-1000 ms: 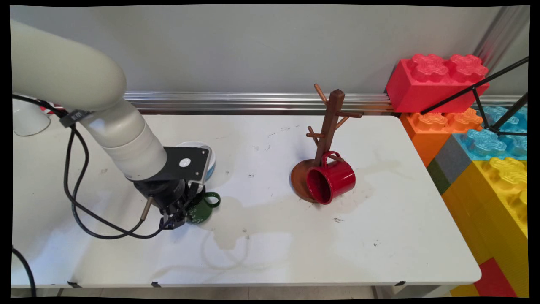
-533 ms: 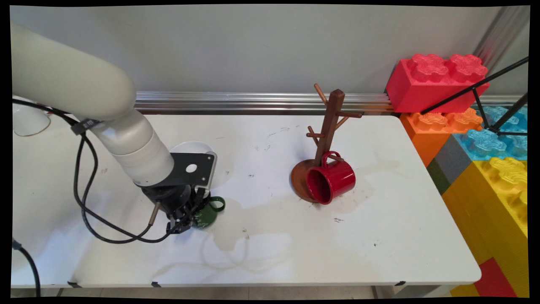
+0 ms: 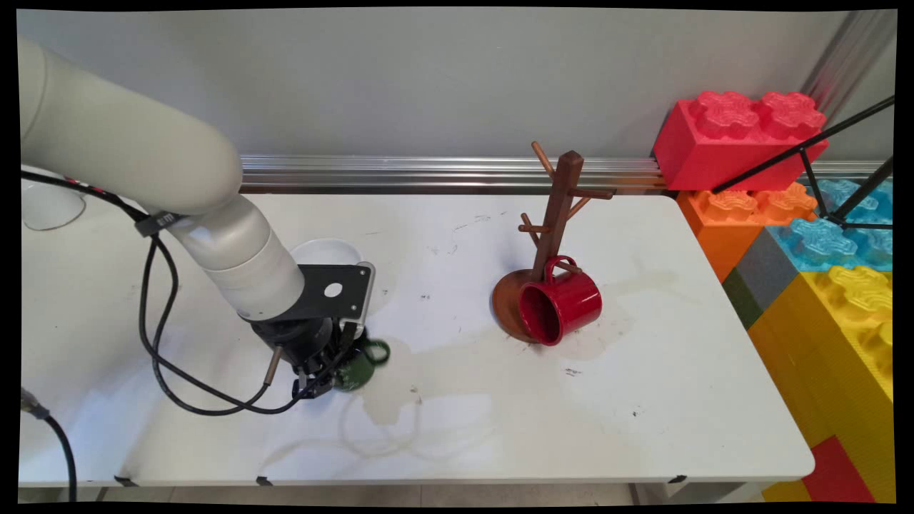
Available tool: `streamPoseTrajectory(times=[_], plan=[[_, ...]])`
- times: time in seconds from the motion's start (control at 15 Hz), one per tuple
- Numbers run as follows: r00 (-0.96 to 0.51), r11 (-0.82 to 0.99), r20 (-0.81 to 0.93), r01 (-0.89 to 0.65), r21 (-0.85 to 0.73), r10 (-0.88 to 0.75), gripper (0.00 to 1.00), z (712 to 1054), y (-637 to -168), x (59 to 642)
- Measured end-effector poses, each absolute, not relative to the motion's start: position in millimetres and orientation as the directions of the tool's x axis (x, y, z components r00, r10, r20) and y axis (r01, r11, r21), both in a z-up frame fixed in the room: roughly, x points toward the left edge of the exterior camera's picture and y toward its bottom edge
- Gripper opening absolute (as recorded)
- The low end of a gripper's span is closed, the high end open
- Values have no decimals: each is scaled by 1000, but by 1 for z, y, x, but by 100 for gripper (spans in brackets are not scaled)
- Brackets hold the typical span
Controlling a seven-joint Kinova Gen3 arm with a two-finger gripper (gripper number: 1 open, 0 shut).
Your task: Place the picked object on the table
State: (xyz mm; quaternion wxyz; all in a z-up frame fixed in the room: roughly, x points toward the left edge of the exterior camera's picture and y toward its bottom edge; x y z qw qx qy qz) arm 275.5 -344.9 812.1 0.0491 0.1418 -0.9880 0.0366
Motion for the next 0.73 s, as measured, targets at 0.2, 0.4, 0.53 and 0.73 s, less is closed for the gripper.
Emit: streamPoseTrajectory(times=[0.2, 0.4, 0.53, 0.73], plan=[[-954, 957, 119, -284, -59, -276, 100, 810, -346, 273], [-952, 956, 125, -287, -56, -278, 100, 809, -346, 272], [-950, 955, 131, -292, -53, -283, 100, 809, -346, 272], [-946, 952, 141, -301, -49, -292, 100, 812, -347, 271]])
